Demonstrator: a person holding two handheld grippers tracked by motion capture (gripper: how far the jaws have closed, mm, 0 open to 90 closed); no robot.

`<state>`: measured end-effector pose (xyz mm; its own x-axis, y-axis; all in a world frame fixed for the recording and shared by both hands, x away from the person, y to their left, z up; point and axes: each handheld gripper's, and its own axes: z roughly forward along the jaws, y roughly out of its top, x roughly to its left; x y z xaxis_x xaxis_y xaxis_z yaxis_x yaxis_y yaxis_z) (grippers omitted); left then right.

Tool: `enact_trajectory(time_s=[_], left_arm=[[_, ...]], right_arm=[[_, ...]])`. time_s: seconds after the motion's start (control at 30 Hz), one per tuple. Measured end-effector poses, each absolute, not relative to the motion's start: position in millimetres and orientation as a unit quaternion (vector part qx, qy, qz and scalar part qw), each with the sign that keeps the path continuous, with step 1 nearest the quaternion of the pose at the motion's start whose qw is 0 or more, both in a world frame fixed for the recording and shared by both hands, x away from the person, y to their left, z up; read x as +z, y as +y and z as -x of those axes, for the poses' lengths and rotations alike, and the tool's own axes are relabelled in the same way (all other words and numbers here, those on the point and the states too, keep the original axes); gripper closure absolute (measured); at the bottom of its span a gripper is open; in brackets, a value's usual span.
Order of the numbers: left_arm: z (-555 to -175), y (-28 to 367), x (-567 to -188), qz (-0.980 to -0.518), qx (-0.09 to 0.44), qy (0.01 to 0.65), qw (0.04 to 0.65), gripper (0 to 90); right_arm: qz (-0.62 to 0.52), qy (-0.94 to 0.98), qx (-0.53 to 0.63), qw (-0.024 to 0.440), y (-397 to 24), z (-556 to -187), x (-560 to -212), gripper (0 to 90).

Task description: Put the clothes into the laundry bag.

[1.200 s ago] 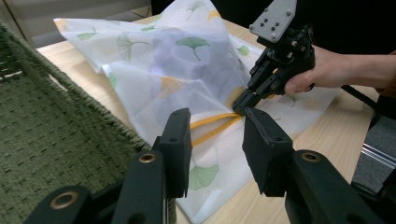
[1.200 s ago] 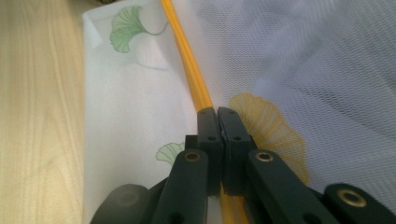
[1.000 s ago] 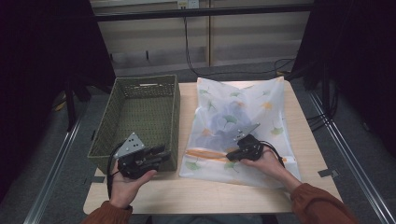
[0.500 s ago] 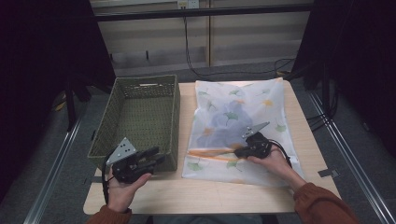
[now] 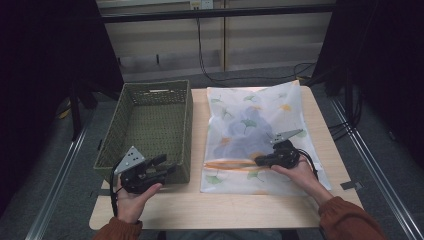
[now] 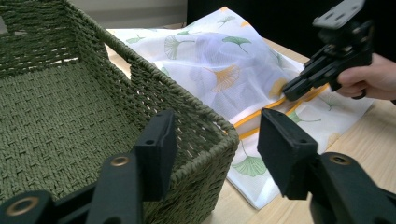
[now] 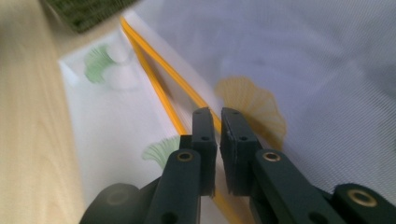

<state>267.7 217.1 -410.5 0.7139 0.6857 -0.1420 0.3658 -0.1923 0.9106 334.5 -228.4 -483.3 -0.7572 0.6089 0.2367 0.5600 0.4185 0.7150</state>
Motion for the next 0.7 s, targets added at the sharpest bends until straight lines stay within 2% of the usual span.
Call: enact_trajectory(time_s=[0.3,0.67,0.7], left_arm=[[-263.9,219.6,-409.4,-0.756,0.163,0.347,0.531,31.1],[-256.5,243.8,-408.7,-0.739,0.183,0.373,0.530,30.5],[-254.8,246.9,-408.6,-0.738,0.185,0.373,0.530,30.8]], right_arm=[[-0.363,0.802,0.468,0.078,-238.4,-317.2,-461.7,73.6],[-0.383,0.764,0.500,0.137,-253.7,-286.6,-445.2,63.7],[-0.383,0.760,0.506,0.138,-258.5,-279.3,-442.6,59.2]])
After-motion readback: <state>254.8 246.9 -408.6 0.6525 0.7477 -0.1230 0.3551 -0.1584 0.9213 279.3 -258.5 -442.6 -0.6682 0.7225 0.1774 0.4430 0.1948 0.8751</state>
